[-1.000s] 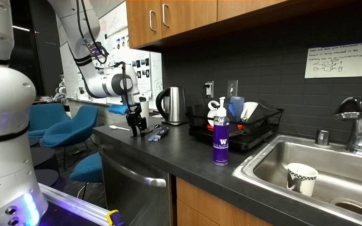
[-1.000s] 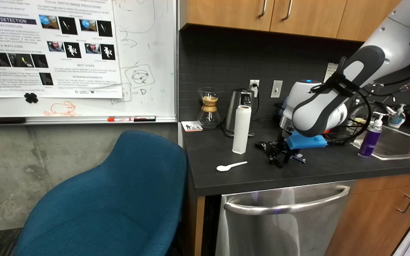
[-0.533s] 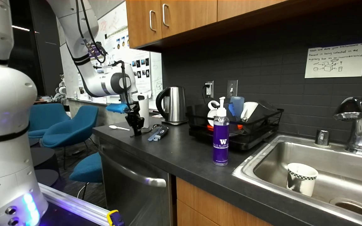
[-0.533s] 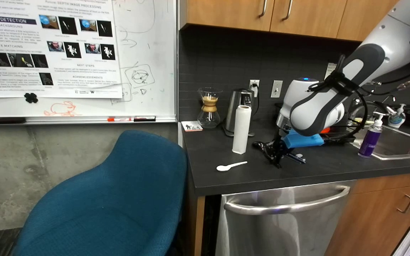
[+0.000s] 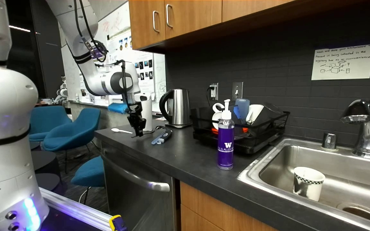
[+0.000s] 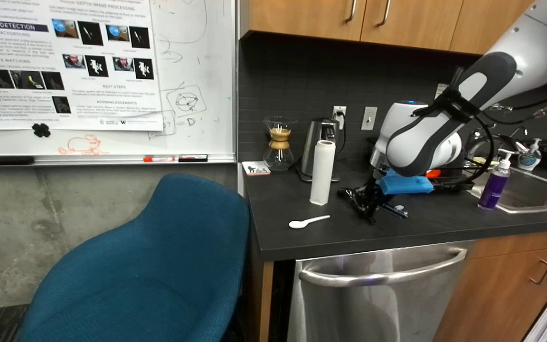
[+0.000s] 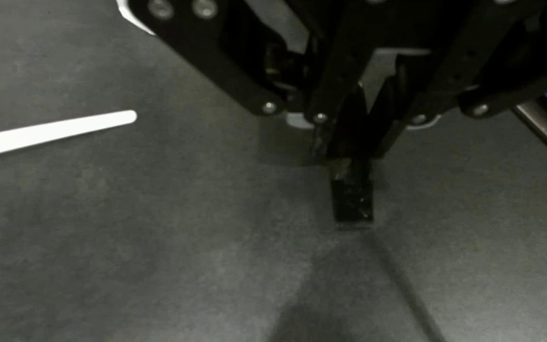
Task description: Pick up the black spoon and put it on the dish rack
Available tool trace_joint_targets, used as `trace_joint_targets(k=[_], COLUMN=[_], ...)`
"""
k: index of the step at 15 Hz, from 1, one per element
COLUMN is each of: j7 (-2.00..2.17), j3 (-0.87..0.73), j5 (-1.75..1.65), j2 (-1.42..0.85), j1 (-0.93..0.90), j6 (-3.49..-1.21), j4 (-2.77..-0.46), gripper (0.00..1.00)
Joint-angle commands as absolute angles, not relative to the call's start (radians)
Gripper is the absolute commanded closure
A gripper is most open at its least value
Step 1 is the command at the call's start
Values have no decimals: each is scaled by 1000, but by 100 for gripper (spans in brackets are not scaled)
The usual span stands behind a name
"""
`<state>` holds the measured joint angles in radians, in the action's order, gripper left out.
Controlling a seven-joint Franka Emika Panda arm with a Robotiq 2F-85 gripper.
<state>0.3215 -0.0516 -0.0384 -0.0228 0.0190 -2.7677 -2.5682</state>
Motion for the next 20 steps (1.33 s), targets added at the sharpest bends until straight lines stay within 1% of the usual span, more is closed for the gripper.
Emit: trace_joint_targets(k=[1, 7, 12, 16, 20], j7=[250, 206, 256, 303, 297], j3=[-44, -69, -79, -75, -135], j5=[85, 380, 474, 462, 532], j2=[115, 325, 454, 501, 494], j1=[25, 4, 20, 48, 31], j6=[-2701, -2640, -2650, -2661, -2627], j4=[-2621, -2691, -2738, -2751, -2705], gripper=[94, 94, 94, 94, 94])
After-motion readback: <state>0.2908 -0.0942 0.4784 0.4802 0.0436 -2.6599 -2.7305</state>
